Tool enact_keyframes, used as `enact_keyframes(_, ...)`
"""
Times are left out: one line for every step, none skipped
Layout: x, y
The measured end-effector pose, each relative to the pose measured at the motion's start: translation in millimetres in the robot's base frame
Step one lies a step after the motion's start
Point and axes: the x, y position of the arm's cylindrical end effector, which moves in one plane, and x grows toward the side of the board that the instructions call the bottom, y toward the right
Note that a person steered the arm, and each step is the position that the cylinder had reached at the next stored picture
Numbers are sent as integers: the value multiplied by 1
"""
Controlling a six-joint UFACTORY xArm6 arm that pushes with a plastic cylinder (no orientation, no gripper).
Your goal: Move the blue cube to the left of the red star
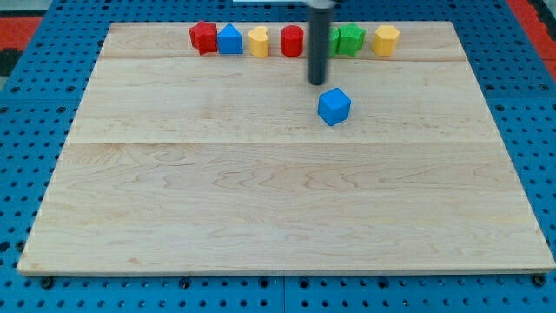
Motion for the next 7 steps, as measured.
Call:
enact_keyframes(27,47)
enact_keyframes(60,14)
enact_keyframes(42,-107)
enact_keyframes(18,-200)
enact_keyframes(3,-258)
enact_keyframes(55,-262)
enact_keyframes(40,-318)
